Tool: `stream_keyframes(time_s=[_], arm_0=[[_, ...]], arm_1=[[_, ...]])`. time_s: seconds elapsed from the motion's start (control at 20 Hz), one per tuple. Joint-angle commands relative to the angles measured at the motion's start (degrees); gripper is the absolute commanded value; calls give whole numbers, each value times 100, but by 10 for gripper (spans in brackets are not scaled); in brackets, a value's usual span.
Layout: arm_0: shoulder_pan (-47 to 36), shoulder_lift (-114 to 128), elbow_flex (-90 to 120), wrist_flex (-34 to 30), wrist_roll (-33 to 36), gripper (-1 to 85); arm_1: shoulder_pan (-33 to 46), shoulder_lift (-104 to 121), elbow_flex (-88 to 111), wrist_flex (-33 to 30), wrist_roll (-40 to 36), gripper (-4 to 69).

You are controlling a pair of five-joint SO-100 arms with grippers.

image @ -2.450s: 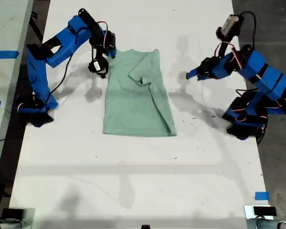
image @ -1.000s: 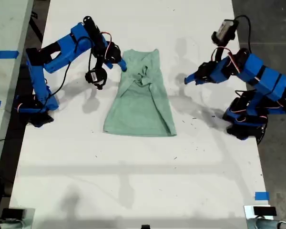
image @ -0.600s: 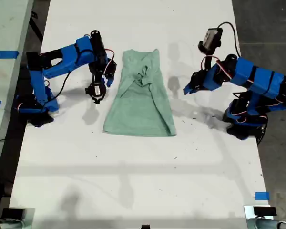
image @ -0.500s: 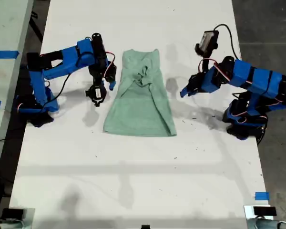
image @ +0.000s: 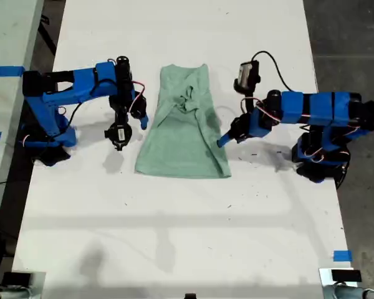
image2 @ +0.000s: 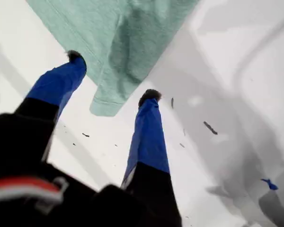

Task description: Fold tshirt

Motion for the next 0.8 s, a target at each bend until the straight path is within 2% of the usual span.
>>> stream_keyframes(time_s=[0.0,0.35,0.4,0.5,0.55,0.75], arm_0=[[79,721,343,-246,-97,165],[62,861,633,-352,-105,163],[62,861,650,-352,-105,162],[62,923,756,-387,-105,161],[62,940,791,-387,-105,160],[26,1055,914,-396,-105,157]], arm_1=[[-220,-229,-413,-404,158,233],[-466,-1881,-378,-1371,492,218],[-466,-2171,-378,-1494,536,186],[-431,-2637,-378,-1767,606,19],[-431,-2830,-439,-1828,633,-15],[-413,-3085,-650,-1731,598,-20]])
